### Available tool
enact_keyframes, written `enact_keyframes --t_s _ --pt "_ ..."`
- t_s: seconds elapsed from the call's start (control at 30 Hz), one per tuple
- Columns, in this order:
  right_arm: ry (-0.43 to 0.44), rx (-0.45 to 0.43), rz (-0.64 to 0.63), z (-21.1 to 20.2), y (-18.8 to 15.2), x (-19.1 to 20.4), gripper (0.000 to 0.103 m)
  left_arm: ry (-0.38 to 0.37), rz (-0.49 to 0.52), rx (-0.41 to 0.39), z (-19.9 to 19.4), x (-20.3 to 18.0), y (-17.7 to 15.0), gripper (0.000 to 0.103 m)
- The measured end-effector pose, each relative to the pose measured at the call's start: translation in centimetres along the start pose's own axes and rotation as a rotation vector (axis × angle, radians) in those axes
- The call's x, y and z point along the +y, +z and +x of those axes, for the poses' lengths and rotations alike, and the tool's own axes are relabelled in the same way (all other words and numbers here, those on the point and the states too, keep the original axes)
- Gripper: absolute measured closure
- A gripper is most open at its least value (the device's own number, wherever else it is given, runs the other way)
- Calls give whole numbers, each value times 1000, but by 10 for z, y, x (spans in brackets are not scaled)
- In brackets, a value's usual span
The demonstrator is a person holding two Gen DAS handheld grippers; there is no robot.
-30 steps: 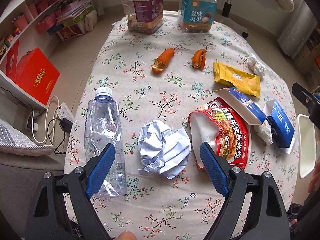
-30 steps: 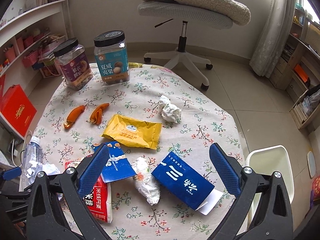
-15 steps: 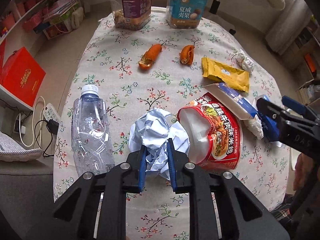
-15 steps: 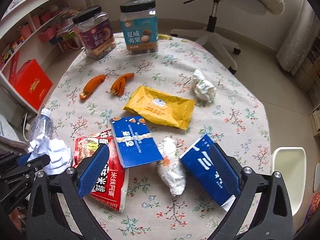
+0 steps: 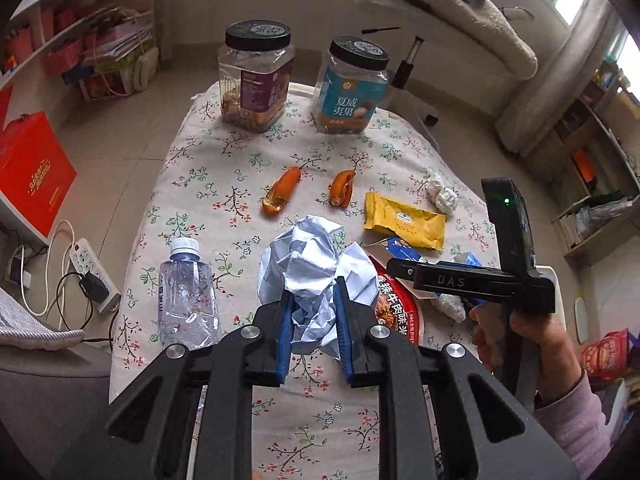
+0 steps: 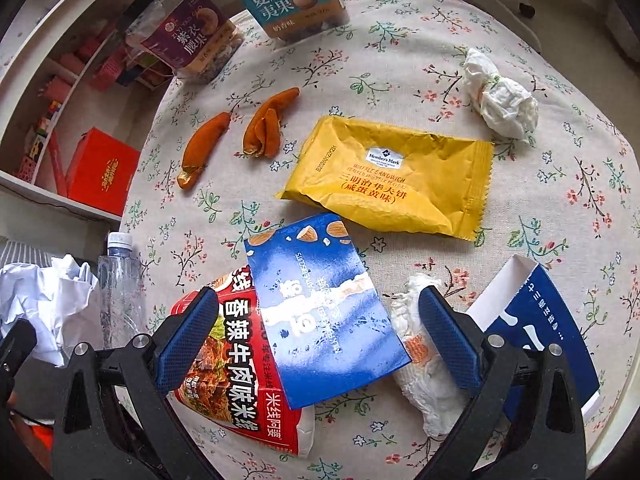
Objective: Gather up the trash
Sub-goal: 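Grasp the blue biscuit box with the right tool while the left tool holds the foil, then carry foil and box to the bin while the right tool releases the box inside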
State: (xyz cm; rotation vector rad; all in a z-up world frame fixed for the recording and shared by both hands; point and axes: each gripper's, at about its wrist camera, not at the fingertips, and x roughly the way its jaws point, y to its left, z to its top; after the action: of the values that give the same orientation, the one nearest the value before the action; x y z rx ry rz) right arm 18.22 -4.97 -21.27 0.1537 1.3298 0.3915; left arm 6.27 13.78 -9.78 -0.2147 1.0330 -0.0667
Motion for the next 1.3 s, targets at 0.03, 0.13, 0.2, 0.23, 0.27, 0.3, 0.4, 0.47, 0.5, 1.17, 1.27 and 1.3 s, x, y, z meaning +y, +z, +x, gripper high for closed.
enact_keyframes --t_s 0.03,0.13,0.2,0.23,0.27,0.3,0.4,0.47,0.5,1.17,1.27,1.3 --pt "-1 -1 -6 1 0 2 9 2 -1 3 1 1 0 84" --pt "21 21 8 4 0 4 42 6 -13 6 4 6 1 84" --pt "22 11 15 2 1 3 47 2 -22 4 4 7 2 84" --pt "19 -3 15 -1 0 3 47 0 -27 1 3 7 2 84" --pt "22 -17 16 -5 0 4 48 1 -31 -4 3 7 3 84" --pt "29 -34 20 -10 -1 5 49 2 -36 -10 2 8 3 84" --pt "28 -98 9 -29 -3 9 49 7 -49 -29 -1 9 5 84" --pt "25 -147 -4 -44 -5 13 49 14 -52 -48 -4 8 6 84" --pt "18 -176 -12 -52 -7 17 49 17 -52 -60 -5 7 7 84" --pt "-199 -603 -83 -157 -46 15 48 125 33 -318 -19 -51 14 84" --pt "-237 -640 -81 -165 -51 11 48 117 37 -335 -19 -61 14 84" --pt "-247 -649 -80 -167 -52 9 48 115 40 -339 -19 -64 14 84"
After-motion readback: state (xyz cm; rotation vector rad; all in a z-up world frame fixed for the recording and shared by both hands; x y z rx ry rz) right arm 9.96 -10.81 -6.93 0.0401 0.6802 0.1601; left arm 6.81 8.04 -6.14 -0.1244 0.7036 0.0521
